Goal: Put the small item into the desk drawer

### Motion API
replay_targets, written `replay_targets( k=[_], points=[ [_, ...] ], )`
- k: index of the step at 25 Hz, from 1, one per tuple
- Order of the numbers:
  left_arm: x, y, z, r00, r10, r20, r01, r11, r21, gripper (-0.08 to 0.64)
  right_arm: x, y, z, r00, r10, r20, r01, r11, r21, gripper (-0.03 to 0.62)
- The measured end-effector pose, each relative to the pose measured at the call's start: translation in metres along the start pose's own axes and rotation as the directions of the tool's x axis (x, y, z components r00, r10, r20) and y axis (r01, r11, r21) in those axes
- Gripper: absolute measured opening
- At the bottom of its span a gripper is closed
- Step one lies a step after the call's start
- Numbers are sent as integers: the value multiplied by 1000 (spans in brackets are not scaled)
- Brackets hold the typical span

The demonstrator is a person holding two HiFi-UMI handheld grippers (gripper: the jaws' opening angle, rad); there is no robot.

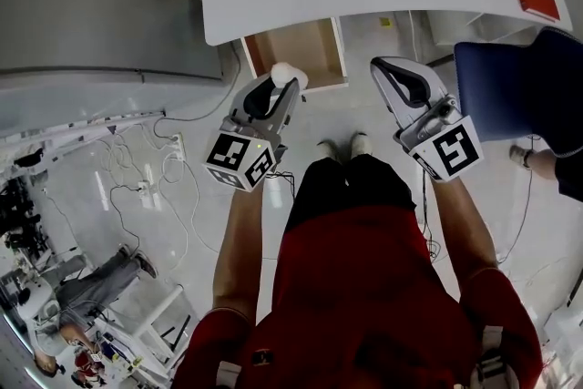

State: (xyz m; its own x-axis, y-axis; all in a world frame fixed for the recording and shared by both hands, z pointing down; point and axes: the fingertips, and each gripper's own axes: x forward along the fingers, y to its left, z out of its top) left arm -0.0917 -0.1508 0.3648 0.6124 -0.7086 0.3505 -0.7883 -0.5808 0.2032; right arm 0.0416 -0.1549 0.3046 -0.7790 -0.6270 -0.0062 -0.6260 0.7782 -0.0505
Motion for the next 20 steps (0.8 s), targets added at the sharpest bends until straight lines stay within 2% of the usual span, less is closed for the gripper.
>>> replay_targets(
  k=[7,10,15,20],
  points=[
    [51,33,-58,993,-54,-101,53,998,-18,124,27,-10,-40,998,-23,-60,21,999,-26,11],
    [69,45,-81,986,-76,-146,71,997,-44,124,38,-12,-46,997,-48,-58,47,999,-16,11],
    [99,67,-124,971,-108,-214,84,989,-119,124,47,-11,-75,993,-67,-95,66,998,-5,11],
    [131,92,-168,947,-126,-294,85,985,-150,125,56,-16,-116,987,-89,-135,93,995,21,11]
  ],
)
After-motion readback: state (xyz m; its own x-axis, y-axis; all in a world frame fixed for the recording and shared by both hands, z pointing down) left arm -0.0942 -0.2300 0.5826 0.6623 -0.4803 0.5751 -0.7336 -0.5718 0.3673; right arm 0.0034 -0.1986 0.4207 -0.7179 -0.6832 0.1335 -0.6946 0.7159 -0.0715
